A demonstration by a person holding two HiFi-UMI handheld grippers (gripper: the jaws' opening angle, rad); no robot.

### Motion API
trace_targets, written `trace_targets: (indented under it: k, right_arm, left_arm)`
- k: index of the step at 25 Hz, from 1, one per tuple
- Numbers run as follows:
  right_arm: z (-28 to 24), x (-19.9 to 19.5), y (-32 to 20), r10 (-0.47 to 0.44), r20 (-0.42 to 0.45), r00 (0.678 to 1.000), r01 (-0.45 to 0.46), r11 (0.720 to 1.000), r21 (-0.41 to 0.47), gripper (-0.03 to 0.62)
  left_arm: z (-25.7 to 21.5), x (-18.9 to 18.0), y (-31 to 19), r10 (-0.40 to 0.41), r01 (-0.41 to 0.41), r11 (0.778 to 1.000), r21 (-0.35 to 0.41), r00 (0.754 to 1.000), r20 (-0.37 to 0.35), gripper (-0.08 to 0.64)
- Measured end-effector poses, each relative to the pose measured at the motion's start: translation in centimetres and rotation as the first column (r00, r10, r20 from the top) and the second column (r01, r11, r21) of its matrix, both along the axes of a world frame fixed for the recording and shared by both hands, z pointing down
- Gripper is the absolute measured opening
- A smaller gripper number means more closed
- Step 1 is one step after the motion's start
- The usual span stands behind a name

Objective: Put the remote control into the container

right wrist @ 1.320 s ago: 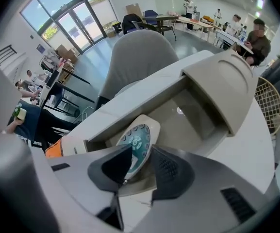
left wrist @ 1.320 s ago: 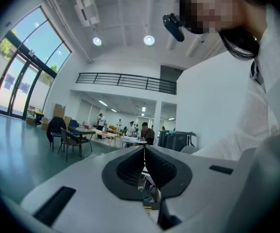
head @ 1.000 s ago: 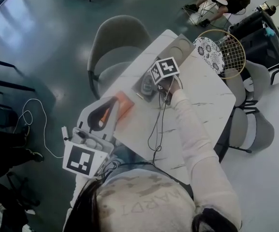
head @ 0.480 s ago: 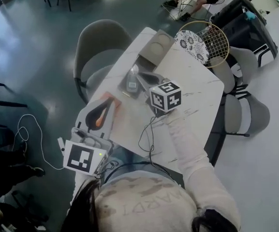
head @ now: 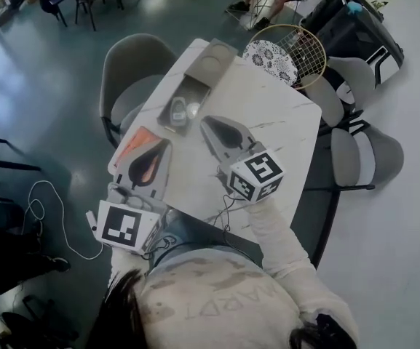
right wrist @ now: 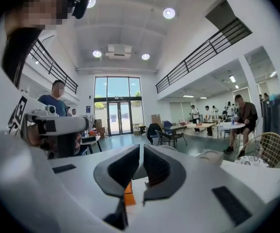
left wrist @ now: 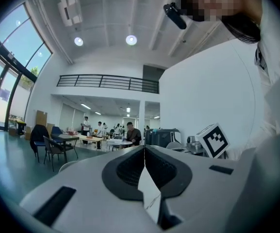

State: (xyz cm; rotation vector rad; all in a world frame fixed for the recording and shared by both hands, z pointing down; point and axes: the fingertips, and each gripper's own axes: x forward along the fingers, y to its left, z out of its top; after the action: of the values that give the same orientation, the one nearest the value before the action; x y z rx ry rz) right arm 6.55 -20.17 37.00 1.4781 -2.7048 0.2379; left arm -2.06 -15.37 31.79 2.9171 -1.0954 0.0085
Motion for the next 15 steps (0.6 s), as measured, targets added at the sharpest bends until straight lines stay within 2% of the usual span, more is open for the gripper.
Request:
trace_targets:
  k: [6, 15]
  right_arm:
    - [-3.6, 3.0, 9.1, -0.006, -0.027, 1.000, 0.008, 0.996, 0.091, 0.035]
    - [-5.6, 8.1, 21.2, -0.010, -0.004, 1.000, 0.011, 0.992, 0.129, 0.035]
  left_arm:
    - [-1.6, 4.7, 6.8, 0.011, -0.011, 0.999, 0.040, 1.000, 0.003, 0.015]
    - [-2.4, 11.3, 17.7, 0.010, -0.013, 0.997, 0.078, 0.999, 0.035, 0.015]
